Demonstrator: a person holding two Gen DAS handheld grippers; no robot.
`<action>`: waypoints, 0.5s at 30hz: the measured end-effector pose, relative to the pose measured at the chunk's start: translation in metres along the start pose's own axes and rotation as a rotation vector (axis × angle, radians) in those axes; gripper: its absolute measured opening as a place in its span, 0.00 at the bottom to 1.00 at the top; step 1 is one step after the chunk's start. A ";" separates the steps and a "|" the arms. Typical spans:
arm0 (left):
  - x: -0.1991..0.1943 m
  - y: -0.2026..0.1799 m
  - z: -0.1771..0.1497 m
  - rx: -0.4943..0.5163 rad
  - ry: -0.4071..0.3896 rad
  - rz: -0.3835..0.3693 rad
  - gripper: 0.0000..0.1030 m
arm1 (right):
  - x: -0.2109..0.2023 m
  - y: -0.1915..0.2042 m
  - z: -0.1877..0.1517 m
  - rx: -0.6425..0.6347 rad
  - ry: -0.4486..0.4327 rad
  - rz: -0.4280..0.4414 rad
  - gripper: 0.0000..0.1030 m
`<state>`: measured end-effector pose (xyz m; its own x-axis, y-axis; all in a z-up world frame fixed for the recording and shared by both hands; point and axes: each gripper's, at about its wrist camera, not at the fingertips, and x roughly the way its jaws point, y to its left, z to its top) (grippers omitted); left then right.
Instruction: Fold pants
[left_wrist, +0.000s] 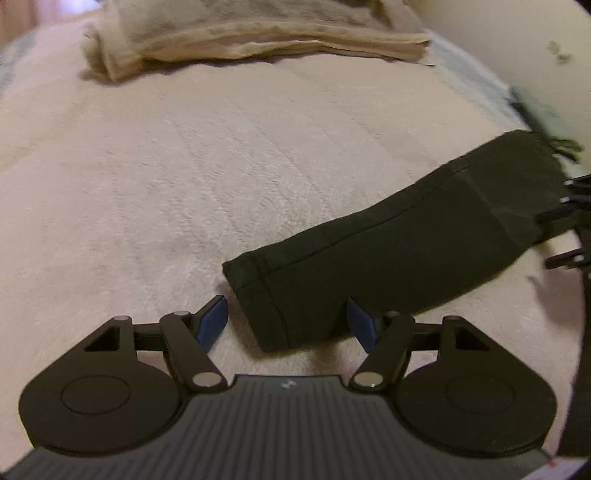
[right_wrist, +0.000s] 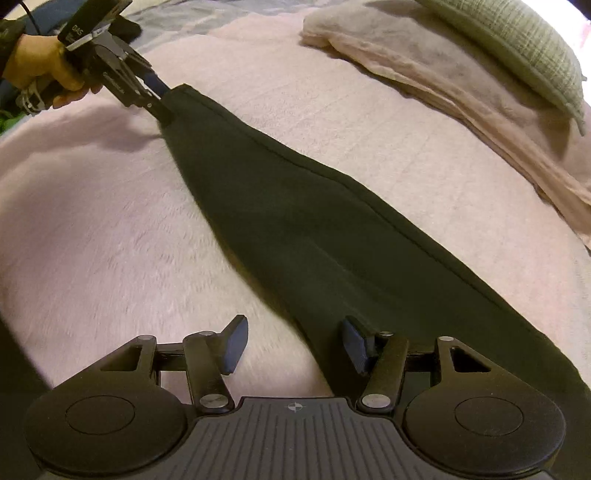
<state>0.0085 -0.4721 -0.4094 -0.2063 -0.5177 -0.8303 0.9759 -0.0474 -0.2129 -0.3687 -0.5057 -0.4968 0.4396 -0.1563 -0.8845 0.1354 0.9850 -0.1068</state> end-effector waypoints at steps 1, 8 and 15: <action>0.000 0.005 0.002 -0.011 -0.001 -0.057 0.51 | 0.004 0.003 0.006 0.004 0.001 -0.001 0.52; -0.056 0.003 0.038 -0.073 0.004 -0.120 0.11 | 0.012 0.014 0.042 -0.038 -0.025 0.011 0.52; -0.104 0.002 0.093 -0.201 -0.152 -0.078 0.11 | -0.010 0.000 0.079 0.013 -0.126 -0.046 0.52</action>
<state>0.0388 -0.4974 -0.2755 -0.2528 -0.6426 -0.7233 0.9205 0.0705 -0.3843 -0.3029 -0.5101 -0.4524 0.5406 -0.2100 -0.8147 0.1690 0.9757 -0.1394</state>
